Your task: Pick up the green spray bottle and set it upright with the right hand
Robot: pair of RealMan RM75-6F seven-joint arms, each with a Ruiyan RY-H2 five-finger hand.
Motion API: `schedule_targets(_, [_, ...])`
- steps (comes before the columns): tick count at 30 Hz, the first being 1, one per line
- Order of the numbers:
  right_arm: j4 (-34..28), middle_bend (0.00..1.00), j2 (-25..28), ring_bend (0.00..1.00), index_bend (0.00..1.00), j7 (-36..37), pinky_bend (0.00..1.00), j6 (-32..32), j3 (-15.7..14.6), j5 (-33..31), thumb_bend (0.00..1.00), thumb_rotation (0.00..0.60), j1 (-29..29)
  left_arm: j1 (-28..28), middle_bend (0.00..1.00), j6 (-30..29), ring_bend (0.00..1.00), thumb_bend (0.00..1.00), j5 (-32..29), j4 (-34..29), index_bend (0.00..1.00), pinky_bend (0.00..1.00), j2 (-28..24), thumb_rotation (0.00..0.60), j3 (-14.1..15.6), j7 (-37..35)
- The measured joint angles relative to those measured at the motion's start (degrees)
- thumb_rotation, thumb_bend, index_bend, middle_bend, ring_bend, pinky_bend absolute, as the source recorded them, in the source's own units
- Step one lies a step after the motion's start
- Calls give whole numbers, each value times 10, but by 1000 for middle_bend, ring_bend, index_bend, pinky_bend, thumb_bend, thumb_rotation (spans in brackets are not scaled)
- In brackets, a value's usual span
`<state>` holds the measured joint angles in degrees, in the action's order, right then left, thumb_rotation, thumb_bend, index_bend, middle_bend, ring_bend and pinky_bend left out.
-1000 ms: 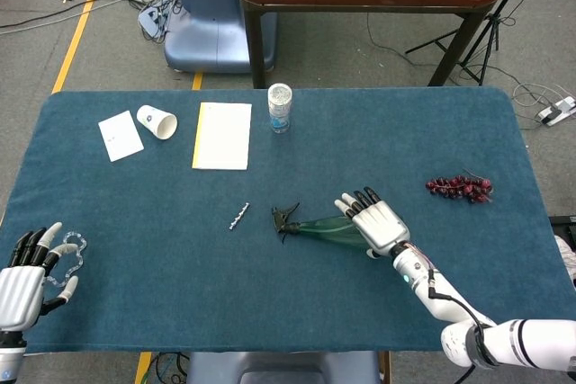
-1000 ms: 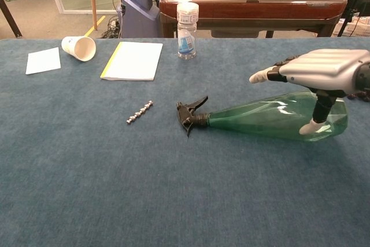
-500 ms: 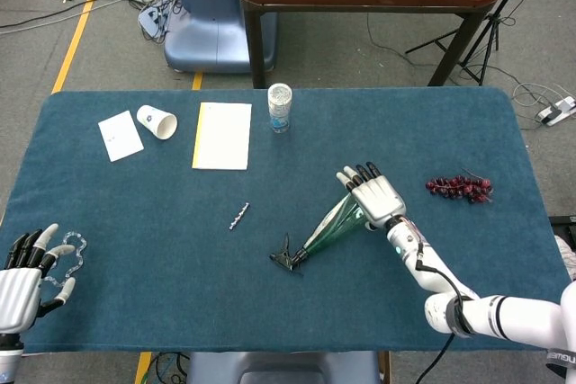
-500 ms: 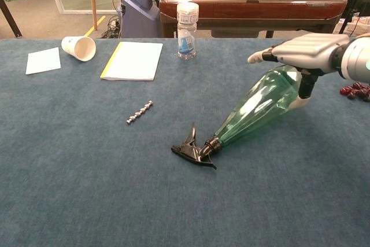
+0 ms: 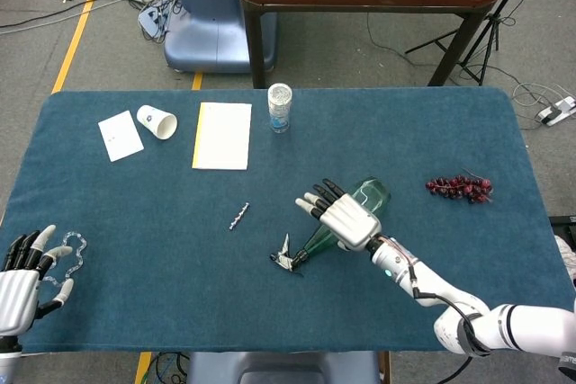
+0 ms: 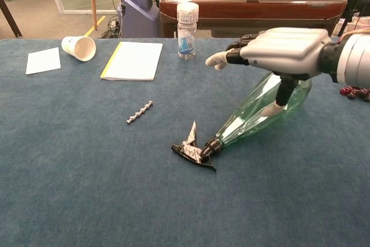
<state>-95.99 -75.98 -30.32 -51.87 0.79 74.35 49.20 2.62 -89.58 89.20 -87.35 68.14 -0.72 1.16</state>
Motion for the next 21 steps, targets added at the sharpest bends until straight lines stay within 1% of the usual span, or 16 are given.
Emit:
schedule_targets(3, [24,187,-20,21,166,-13,59,6,-9,20,24,600,2,-3,70,-4,43,350,0,0,309,4,-1,600,1,-1])
schedule_targets(7, [52,213,-44,21,193,-33,59,17,-14,24,86,600,5,-7,70,-7,43,350,-1,1,310,4,-3,600,1,-4])
schedule_targets(13, [81,225,-72,22,210,-54,59,34,-16,21,157,600,8,-10,70,-10,43,350,-2,3,314,4,-5,600,1,-8])
schedule_targets(18, [105,240,-93,34,292,-57,59,35,-15,24,213,600,8,-13,70,-11,43,350,-3,7,322,4,-7,600,1,-13])
schedule_targets(21, [114,241,-100,36,311,-53,59,37,-13,26,231,600,8,-13,70,-10,43,350,-3,9,324,4,-6,600,1,-15])
